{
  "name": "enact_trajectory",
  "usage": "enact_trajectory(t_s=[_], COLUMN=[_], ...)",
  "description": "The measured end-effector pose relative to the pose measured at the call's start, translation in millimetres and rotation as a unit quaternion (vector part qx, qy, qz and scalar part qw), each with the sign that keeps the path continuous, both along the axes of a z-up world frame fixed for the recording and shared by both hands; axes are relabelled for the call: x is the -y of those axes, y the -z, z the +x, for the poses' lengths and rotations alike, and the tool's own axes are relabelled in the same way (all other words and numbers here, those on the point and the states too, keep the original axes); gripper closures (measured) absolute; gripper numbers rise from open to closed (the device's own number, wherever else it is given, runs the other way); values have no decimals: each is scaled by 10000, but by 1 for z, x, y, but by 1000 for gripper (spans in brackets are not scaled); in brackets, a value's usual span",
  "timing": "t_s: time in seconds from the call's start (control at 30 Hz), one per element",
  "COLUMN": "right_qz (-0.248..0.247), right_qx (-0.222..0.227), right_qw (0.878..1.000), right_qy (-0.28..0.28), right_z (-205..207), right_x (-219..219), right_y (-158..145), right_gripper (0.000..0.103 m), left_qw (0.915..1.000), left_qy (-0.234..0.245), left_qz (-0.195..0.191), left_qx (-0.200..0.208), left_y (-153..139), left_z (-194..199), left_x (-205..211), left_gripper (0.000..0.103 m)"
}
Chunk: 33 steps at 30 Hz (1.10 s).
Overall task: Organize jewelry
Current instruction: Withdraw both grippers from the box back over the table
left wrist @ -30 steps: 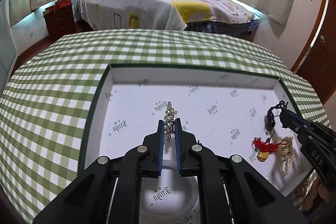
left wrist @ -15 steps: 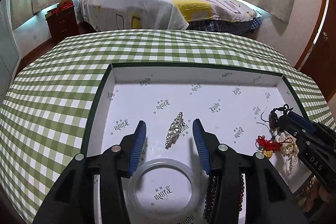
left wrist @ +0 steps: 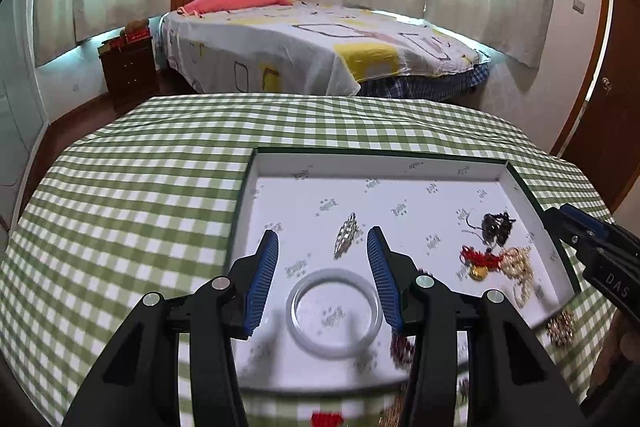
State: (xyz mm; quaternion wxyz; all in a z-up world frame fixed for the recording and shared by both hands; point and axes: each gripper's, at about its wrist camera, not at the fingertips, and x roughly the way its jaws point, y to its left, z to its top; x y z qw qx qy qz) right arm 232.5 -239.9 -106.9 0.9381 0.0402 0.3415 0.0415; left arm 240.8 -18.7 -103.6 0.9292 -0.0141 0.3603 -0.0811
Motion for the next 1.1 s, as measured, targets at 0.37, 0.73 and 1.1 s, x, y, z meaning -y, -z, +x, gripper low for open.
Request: enact_trajectory(t_s=[0.37,0.73,1.1], right_qz=[-53,-29,17], right_qx=[-147,-457,-489], right_qw=[9999,9988,9986], right_qy=[-37,-174,-202], right_z=[-53,-88,-91], right_x=[-9,-15,-16], right_y=[8,31,34], right_gripper=[65,65,65], left_qw=[9999,9985,9968], left_qy=[-60,13,22], left_qz=[-69,68,182], left_qx=[-146,-540,-778], left_y=[9,42,60], left_z=[-50,-78,-80], left_x=[-14,-6,-9], left_gripper=[57,57,57])
